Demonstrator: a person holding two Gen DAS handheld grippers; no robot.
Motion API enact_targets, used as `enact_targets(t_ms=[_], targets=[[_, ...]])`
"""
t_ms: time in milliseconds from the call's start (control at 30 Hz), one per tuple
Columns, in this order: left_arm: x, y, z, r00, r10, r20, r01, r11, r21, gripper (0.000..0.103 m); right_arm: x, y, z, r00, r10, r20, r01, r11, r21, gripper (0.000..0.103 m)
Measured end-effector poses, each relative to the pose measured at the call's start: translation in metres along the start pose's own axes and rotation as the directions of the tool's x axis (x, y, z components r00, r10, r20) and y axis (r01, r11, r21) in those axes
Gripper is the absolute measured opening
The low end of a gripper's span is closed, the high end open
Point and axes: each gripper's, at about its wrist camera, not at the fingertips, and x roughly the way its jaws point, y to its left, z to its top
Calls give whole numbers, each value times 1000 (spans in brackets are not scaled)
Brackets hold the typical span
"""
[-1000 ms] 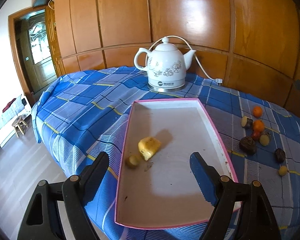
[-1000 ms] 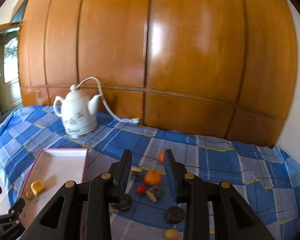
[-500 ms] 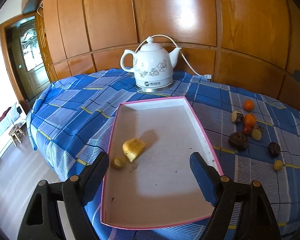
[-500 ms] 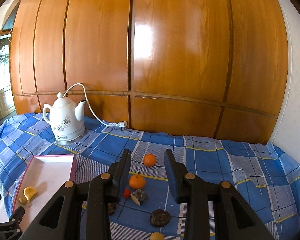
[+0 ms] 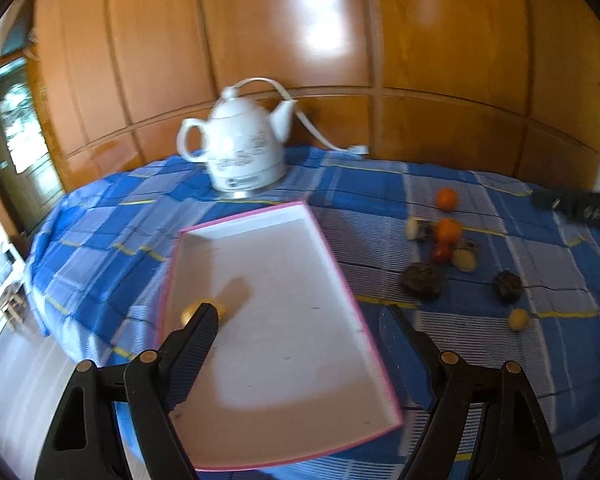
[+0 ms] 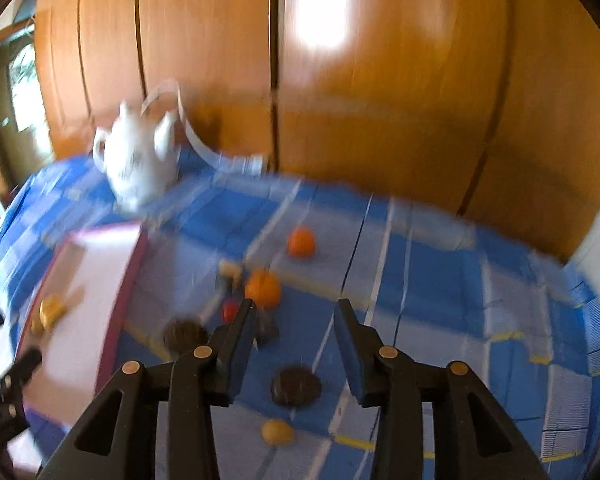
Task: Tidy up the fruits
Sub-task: 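Move the left tool to the dark brown round fruit and grasp it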
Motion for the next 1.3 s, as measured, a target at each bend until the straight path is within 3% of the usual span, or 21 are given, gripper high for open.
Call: enact_targets(t_ms=[133,233,400,1067,1300], targets=[[5,-21,6,998,-56,-16,56,997,55,83,33,-41,-9,983,39,-179,-37,999,15,40],[11,-35,12,994,-103,-38,105,991,78,81,46,-64,-19,977,12,-214,-4,999,39,40],[30,-58,15,984,-146,-97,157,982,108,74,52,-85,-22,972,68,-224,-30,985,170,40],[118,-97,35,929,-199,-312,226,973,53,74,58,-81,-21,958,109,-264,-64,983,174,40],[155,-105,43,913,-167,-372,202,978,55,74,57,-82,-19,961,114,-251,-67,980,187,41]])
